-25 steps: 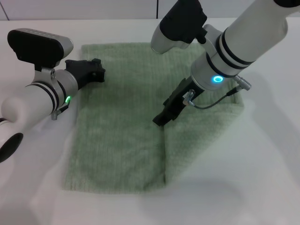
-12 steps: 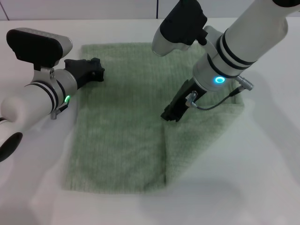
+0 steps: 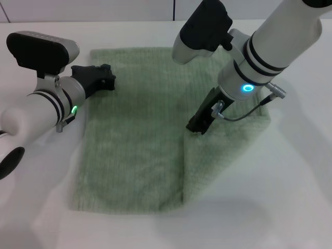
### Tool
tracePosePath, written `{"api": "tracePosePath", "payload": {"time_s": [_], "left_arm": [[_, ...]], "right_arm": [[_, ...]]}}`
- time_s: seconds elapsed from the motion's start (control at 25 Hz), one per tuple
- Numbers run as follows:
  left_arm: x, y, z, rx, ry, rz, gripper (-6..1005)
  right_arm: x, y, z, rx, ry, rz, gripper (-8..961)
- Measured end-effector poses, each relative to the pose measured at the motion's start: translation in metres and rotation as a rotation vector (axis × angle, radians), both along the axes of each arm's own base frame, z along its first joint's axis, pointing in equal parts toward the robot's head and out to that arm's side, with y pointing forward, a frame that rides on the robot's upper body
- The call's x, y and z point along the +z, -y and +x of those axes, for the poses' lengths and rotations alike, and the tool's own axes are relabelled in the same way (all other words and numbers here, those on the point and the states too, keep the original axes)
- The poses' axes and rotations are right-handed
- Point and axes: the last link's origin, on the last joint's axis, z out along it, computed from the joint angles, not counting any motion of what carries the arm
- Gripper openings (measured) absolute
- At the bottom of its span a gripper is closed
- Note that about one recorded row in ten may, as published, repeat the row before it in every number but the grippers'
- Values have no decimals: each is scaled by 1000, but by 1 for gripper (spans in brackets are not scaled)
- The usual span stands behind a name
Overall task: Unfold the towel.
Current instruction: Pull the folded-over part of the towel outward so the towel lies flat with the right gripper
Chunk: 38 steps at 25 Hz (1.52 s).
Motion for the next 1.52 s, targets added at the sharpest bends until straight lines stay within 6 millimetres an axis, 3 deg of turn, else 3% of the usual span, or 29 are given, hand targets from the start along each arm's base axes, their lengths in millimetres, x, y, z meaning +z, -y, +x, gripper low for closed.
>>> {"api": "tracePosePath", "payload": {"time_s": [0.12, 0.2, 0.64, 1.08, 1.52], "left_arm": [[1, 1, -1, 1, 4, 2, 65], [1, 1, -1, 2, 4, 3, 66], [0, 2, -3, 7, 3, 1, 70], [0, 4, -4, 9, 1, -1, 74], [1, 3, -5, 11, 4, 3, 78]], "right_arm": [[2, 2, -4, 29, -9, -2, 107], [2, 7, -8, 60, -5, -19, 17], [5, 15, -18, 97, -7, -45, 10], [32, 59, -49, 203, 33, -197, 9], [32, 87, -33, 210, 222, -268, 10]]}}
